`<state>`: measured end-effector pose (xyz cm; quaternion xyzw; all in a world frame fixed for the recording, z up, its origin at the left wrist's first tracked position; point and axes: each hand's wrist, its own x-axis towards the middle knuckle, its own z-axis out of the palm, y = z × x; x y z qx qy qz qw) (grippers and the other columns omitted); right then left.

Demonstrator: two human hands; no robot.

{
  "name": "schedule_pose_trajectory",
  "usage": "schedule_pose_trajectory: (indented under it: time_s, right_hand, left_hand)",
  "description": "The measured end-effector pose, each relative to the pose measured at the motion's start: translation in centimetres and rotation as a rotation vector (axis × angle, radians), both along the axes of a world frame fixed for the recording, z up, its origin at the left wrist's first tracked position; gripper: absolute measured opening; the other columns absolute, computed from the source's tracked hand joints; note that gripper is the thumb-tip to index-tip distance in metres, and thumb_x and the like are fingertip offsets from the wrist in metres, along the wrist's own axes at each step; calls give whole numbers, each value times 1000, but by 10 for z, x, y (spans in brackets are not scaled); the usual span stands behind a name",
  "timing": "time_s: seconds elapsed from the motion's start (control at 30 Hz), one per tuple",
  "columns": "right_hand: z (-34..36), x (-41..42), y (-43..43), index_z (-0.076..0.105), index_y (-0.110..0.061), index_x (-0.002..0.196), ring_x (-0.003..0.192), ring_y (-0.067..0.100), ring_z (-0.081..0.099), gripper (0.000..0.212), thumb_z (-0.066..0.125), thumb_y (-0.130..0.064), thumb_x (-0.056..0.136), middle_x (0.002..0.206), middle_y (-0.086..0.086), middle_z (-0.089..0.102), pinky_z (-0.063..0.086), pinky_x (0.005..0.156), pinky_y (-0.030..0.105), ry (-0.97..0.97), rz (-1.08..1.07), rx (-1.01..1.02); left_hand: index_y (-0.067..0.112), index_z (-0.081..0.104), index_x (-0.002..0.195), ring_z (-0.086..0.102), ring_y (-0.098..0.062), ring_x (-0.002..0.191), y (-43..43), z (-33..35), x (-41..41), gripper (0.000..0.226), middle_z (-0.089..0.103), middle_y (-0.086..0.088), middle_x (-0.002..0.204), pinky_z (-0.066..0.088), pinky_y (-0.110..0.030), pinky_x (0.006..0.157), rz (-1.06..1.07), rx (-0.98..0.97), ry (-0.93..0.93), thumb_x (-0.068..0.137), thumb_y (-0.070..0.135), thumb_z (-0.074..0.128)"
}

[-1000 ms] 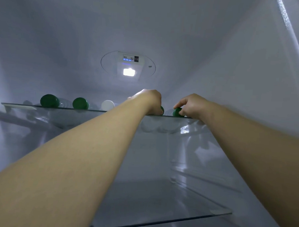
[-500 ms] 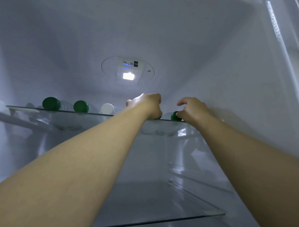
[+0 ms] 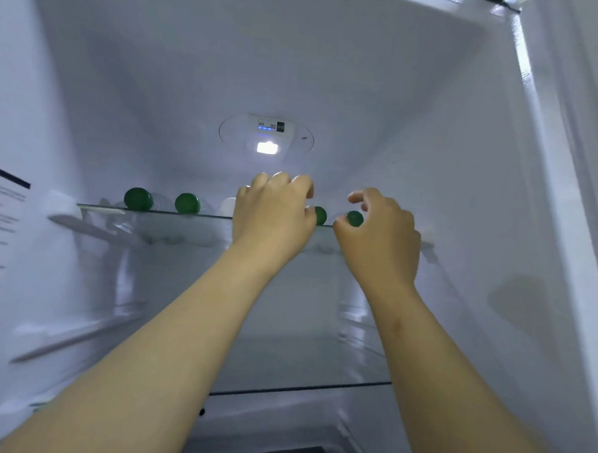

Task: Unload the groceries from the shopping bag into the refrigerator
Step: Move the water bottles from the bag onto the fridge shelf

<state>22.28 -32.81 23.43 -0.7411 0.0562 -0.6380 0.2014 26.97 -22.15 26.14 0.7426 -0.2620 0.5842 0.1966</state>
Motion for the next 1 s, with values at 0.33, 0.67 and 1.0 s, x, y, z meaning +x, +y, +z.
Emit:
schedule_pose_trajectory:
  time_s: [0.33, 0.67, 1.0]
  right_hand:
    - [-95, -34, 12, 49, -29, 128, 118, 16, 41, 38, 53, -33, 90, 129, -7, 52, 35, 96, 31, 235, 41, -57]
    - [-197, -50, 18, 56, -26, 122, 115, 18, 43, 36, 58, -27, 86, 125, -5, 56, 35, 94, 31, 428, 168, -53]
    - [-292, -76, 12, 57, -25, 123, 120, 19, 45, 37, 61, -27, 86, 128, -5, 55, 33, 98, 30, 674, 212, 2]
  left_hand:
    - [16, 66, 100, 57, -28, 90, 30, -111, -30, 19, 66, -4, 93, 35, -32, 74, -60, 20, -63, 84, 24, 64]
    - [13, 68, 91, 60, -26, 76, 47, -217, -44, 17, 67, -4, 84, 45, -33, 66, -41, 72, 134, 79, 24, 65]
    - [13, 69, 88, 61, -25, 72, 47, -321, -67, 23, 66, -3, 81, 50, -35, 60, -69, 115, 420, 78, 29, 56]
